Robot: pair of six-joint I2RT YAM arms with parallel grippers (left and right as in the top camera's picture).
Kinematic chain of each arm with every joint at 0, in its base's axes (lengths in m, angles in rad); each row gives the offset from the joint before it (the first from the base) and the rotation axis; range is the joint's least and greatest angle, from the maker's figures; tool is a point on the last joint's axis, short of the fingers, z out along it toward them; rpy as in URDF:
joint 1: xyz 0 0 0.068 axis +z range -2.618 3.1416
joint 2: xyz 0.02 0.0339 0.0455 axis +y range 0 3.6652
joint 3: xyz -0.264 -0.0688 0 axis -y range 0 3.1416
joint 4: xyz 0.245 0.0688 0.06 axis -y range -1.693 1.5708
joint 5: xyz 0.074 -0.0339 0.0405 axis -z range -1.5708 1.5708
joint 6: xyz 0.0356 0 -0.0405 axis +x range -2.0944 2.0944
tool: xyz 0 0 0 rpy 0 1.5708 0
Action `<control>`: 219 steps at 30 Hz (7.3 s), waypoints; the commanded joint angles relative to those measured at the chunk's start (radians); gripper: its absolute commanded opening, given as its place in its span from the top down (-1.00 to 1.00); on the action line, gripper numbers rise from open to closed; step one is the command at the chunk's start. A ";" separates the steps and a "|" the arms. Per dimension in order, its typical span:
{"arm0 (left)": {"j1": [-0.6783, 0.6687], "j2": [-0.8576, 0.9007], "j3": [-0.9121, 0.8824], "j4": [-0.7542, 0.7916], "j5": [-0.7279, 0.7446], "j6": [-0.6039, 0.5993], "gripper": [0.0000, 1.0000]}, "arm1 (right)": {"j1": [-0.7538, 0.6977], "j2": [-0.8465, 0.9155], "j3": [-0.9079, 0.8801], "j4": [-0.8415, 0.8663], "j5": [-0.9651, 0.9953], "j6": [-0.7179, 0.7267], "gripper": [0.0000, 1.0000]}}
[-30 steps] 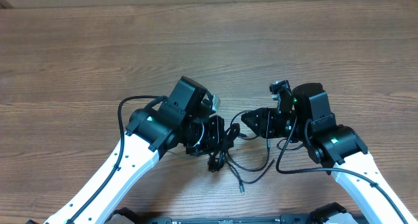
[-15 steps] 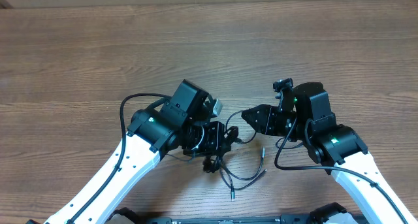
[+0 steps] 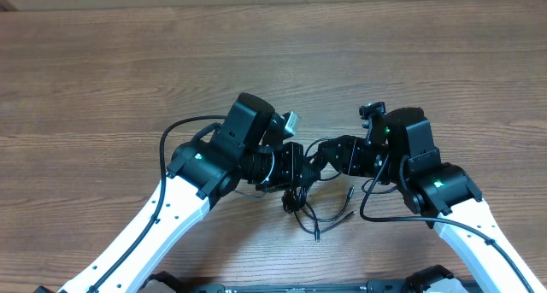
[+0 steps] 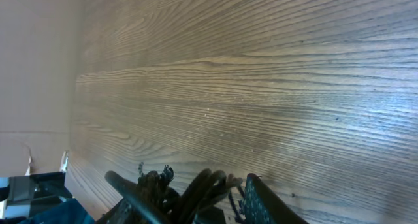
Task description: Untangle cables
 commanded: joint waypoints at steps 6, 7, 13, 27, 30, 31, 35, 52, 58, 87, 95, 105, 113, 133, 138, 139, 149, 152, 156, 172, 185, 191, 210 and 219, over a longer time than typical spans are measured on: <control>-0.078 -0.001 0.013 0.004 0.099 0.109 0.92 | 0.000 -0.008 0.018 -0.009 0.014 -0.017 0.24; -0.097 -0.001 0.013 0.004 0.099 0.138 0.91 | 0.000 -0.008 0.018 -0.009 0.014 -0.017 0.24; -0.203 -0.001 0.013 0.002 0.098 0.301 0.92 | 0.000 -0.008 0.018 -0.010 0.014 -0.017 0.23; -0.222 -0.001 0.013 -0.165 -0.072 0.421 0.92 | 0.000 -0.008 0.018 -0.011 0.022 0.026 0.31; -0.221 -0.001 0.013 -0.235 -0.179 0.419 0.92 | 0.000 -0.008 0.018 -0.010 0.022 0.032 0.31; -0.221 -0.001 0.013 -0.255 -0.205 0.417 0.92 | 0.000 -0.008 0.018 -0.010 0.022 0.032 0.31; -0.221 -0.001 0.013 -0.324 -0.288 0.417 0.91 | 0.000 -0.008 0.018 -0.019 0.047 0.075 0.31; -0.221 -0.001 0.013 -0.056 0.006 0.370 0.92 | 0.000 -0.008 0.018 -0.063 0.141 0.083 0.21; -0.221 -0.001 0.013 0.076 0.091 0.356 0.91 | 0.000 -0.008 0.018 -0.065 0.142 0.081 0.21; -0.114 -0.001 0.013 -0.096 0.091 0.357 0.91 | -0.026 -0.008 0.018 -0.175 0.314 0.161 0.23; -0.104 -0.001 0.013 -0.096 0.091 0.357 0.91 | -0.107 -0.008 0.018 -0.243 0.317 0.167 0.22; -0.082 -0.001 0.013 -0.095 0.087 0.357 0.92 | -0.163 -0.008 0.018 -0.284 0.316 0.166 0.22; -0.082 -0.001 0.013 -0.095 0.064 0.357 0.92 | -0.163 -0.008 0.018 -0.282 0.312 0.167 0.22; -0.138 -0.001 0.013 0.107 0.008 0.169 0.92 | -0.162 -0.008 0.018 -0.204 0.165 0.166 0.92; -0.138 -0.001 0.013 0.017 -0.156 0.128 0.92 | -0.162 -0.008 0.018 -0.181 0.096 0.166 0.92; -0.138 0.000 0.013 0.006 -0.175 0.109 0.92 | -0.162 -0.008 0.018 -0.169 0.066 0.166 0.92; -0.198 0.006 0.013 0.040 -0.130 0.088 0.91 | -0.155 -0.008 0.018 -0.114 -0.044 0.150 0.92; -0.237 0.006 0.013 0.076 -0.129 0.088 0.92 | -0.146 -0.008 0.018 -0.107 -0.044 0.150 0.92; -0.291 0.006 0.013 0.108 -0.144 0.089 0.91 | -0.132 -0.008 0.018 -0.098 -0.039 0.150 0.92; -0.327 0.006 0.013 0.163 0.058 0.145 0.92 | -0.127 -0.008 0.018 -0.204 0.235 0.151 0.92; -0.298 0.006 0.013 0.272 0.127 0.144 0.92 | -0.127 -0.008 0.018 -0.311 0.452 0.162 0.92; -0.266 0.006 0.013 0.270 0.133 0.144 0.92 | -0.127 -0.008 0.018 -0.314 0.454 0.162 0.43; -0.205 0.005 0.013 0.297 0.363 0.187 0.91 | -0.127 -0.008 0.018 -0.302 0.446 0.158 -0.78; -0.078 0.005 0.013 0.273 0.491 0.213 0.92 | -0.127 -0.008 0.018 -0.320 0.484 0.159 -0.83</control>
